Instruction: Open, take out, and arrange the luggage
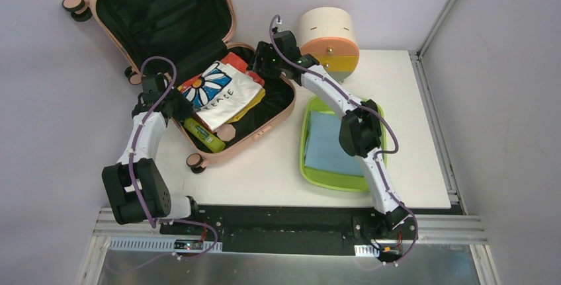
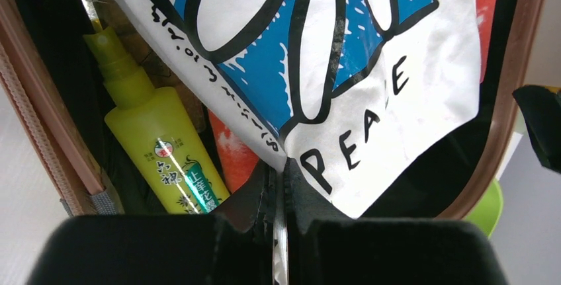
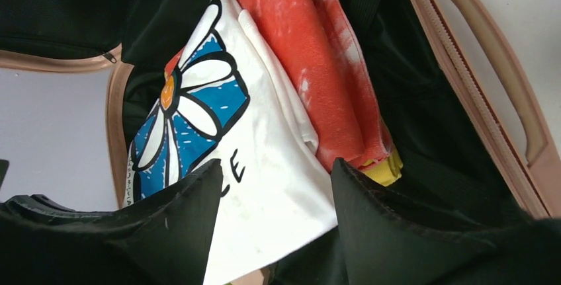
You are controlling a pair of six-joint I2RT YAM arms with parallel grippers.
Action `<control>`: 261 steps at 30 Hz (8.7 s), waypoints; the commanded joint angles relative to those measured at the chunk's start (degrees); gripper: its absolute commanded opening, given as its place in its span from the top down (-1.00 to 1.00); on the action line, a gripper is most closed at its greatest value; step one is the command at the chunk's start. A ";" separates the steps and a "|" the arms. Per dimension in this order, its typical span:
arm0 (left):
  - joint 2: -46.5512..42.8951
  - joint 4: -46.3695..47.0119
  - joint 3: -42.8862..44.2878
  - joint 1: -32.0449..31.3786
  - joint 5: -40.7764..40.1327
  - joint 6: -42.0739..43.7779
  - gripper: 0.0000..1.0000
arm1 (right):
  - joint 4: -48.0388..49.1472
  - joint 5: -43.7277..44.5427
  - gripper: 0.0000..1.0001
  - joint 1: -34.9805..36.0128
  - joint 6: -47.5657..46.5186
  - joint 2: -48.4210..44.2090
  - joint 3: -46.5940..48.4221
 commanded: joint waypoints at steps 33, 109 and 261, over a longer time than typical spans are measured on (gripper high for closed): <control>-3.58 -2.12 -0.31 3.40 -0.16 10.63 1.00 | 5.19 -1.11 -0.28 3.05 0.55 12.85 11.94; -12.67 -3.72 2.64 -16.14 -1.44 5.99 1.00 | 2.59 15.70 1.00 8.13 -20.41 -34.98 -33.07; 8.74 13.82 -3.16 -4.78 -11.07 1.13 -0.50 | 0.06 9.06 -0.37 -0.89 9.08 -65.67 -68.05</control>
